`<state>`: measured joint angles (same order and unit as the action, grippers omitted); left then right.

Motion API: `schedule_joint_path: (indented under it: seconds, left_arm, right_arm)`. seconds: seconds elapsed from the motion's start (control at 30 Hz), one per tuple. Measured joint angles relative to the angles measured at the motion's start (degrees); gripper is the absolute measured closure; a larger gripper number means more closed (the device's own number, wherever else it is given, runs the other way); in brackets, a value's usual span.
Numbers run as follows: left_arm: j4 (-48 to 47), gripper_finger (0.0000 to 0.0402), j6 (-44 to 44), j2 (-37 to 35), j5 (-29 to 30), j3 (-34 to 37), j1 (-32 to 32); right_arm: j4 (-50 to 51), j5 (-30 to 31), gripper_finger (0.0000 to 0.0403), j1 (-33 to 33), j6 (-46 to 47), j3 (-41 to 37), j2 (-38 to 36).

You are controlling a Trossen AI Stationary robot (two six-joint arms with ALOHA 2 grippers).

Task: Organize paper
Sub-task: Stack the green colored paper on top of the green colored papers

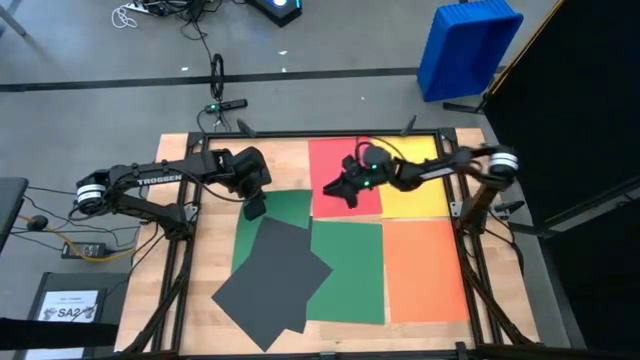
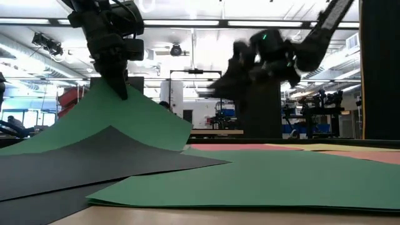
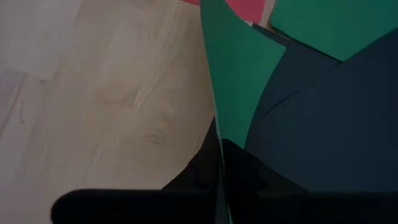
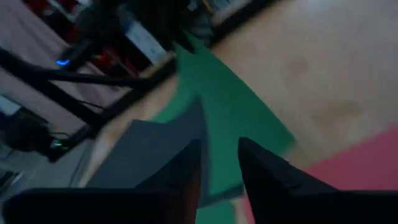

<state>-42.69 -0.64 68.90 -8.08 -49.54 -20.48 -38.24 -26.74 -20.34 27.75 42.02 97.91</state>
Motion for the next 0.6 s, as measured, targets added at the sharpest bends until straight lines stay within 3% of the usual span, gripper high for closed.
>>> schedule_joint_path:
  seconds: [0.17, 0.37, 0.6]
  left_arm:
    - [-0.1, 0.0401, 0.0, 0.0, -0.6, -1.1, 1.3]
    - [-1.0, 0.0402, -0.3, 0.0, -0.6, -4.1, 3.0]
    - [-3.7, 0.0401, 0.3, 0.0, -0.5, -7.9, 3.4]
  right_arm:
    - [-0.2, -0.4, 0.0255, 1.6, 1.1, 5.7, 9.9]
    - [-0.1, 0.1, 0.0183, 1.4, 0.4, 9.5, 13.6]
    - [4.0, 1.4, 0.0167, 1.0, -4.5, 9.6, 13.5]
